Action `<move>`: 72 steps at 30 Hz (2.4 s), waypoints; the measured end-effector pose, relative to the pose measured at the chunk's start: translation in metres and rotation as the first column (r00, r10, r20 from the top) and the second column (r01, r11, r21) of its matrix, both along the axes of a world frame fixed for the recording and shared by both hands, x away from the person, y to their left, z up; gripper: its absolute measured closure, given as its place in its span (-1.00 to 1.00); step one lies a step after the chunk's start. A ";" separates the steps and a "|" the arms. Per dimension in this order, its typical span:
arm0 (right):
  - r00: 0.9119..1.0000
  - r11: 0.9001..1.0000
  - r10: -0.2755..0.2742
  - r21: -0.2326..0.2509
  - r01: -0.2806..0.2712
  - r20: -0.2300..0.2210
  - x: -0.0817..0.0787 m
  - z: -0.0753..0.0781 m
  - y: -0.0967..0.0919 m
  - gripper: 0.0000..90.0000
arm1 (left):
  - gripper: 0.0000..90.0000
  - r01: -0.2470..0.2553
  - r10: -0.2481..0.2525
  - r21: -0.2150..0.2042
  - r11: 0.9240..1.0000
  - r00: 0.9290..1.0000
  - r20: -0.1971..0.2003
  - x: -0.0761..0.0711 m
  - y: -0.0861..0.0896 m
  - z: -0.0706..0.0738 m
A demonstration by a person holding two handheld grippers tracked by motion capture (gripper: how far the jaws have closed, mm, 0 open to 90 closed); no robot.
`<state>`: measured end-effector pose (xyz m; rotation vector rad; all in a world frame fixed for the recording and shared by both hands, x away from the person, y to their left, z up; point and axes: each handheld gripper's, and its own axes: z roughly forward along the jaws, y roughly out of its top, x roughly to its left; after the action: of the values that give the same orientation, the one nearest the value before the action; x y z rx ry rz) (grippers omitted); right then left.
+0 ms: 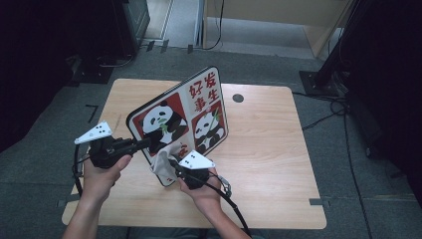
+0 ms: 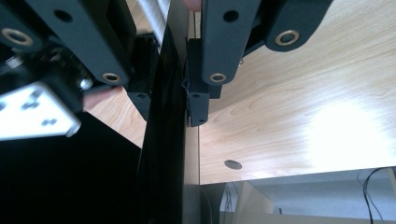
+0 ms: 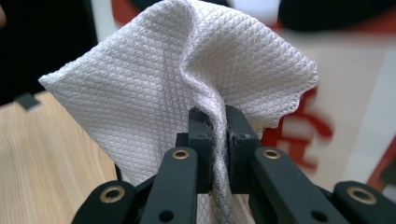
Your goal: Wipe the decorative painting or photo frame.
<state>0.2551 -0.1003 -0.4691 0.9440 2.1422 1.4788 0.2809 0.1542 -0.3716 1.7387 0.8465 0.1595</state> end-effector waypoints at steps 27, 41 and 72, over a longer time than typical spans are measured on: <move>0.994 0.996 -0.087 -0.030 0.085 -0.072 0.014 -0.018 -0.024 0.85 | 0.76 0.001 -0.001 -0.005 1.000 1.000 0.003 0.002 0.001 -0.001; 0.994 0.994 -0.107 0.034 0.108 -0.026 0.025 0.015 -0.030 0.85 | 0.76 -0.004 0.004 -0.011 1.000 1.000 0.007 0.002 0.001 -0.002; 0.995 0.992 -0.100 0.081 0.099 0.006 0.030 0.036 -0.025 0.85 | 0.76 -0.005 0.005 -0.018 1.000 1.000 0.017 0.002 0.001 -0.003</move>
<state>0.2855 -0.1254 -0.4329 1.0533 2.0112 1.5271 0.2825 0.1556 -0.3745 1.7167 0.8381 0.1693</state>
